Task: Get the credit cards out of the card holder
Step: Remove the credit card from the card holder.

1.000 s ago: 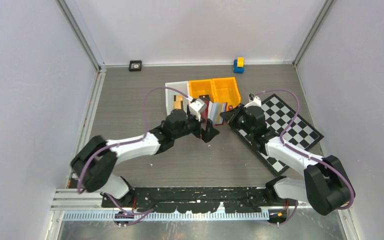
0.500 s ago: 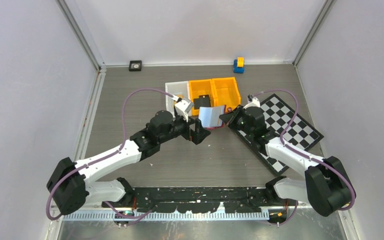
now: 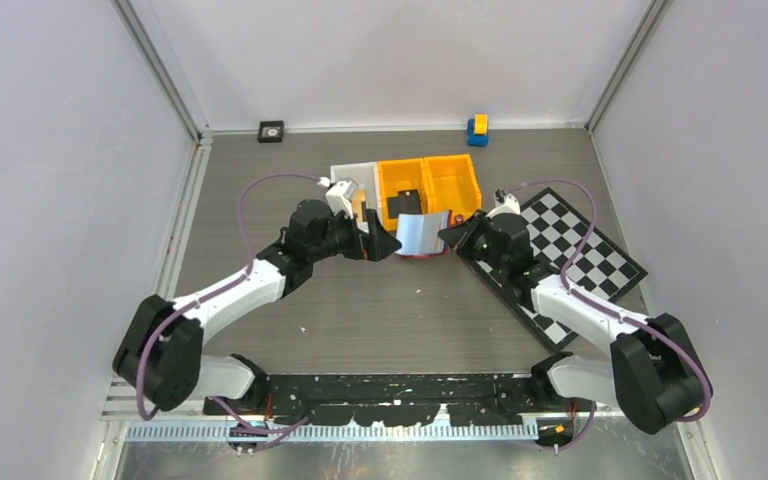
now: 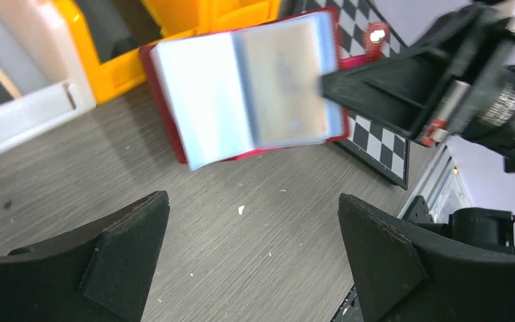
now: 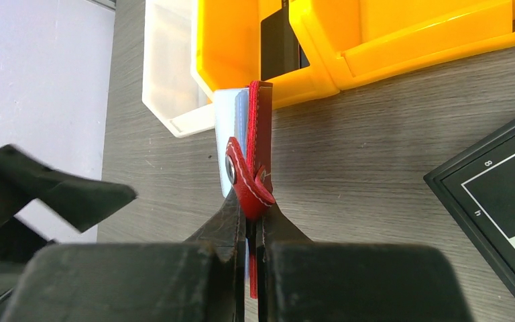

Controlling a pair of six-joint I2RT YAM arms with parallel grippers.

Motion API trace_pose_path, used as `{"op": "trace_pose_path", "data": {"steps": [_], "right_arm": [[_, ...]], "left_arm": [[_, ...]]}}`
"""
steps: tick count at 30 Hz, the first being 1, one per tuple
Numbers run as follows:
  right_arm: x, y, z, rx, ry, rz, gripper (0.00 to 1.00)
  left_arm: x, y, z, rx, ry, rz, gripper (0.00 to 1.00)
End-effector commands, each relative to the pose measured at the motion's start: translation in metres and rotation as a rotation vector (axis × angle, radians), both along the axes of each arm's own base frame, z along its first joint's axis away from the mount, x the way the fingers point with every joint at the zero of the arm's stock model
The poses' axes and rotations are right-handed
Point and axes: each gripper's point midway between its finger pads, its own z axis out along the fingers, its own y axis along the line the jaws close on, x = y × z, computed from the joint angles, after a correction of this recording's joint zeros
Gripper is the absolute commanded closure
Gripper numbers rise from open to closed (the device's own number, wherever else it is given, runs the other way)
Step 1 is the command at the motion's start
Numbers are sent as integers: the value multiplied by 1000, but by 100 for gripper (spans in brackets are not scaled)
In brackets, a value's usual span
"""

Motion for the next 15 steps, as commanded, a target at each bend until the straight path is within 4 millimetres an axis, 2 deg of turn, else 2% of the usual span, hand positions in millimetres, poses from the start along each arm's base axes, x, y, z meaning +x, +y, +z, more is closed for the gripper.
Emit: {"op": "trace_pose_path", "data": {"steps": [1, 5, 7, 9, 12, 15], "right_arm": [[1, 3, 32, 50, -92, 8, 100], [-1, 8, 37, 67, -105, 37, 100], [-1, 12, 38, 73, -105, 58, 100], [-1, 18, 41, 89, -108, 86, 99], [-6, 34, 48, 138, -126, 173, 100], [-8, 40, 48, 146, -121, 201, 100]], "left_arm": [[-2, -7, 1, -89, 124, -68, 0], [0, 1, 6, -116, 64, -22, 0], [6, 2, 5, -159, 94, 32, 0], [5, -6, 7, -168, 101, -16, 0], [6, -13, -2, -121, 134, -51, 0], [10, -11, -13, -83, 122, -22, 0]]}}
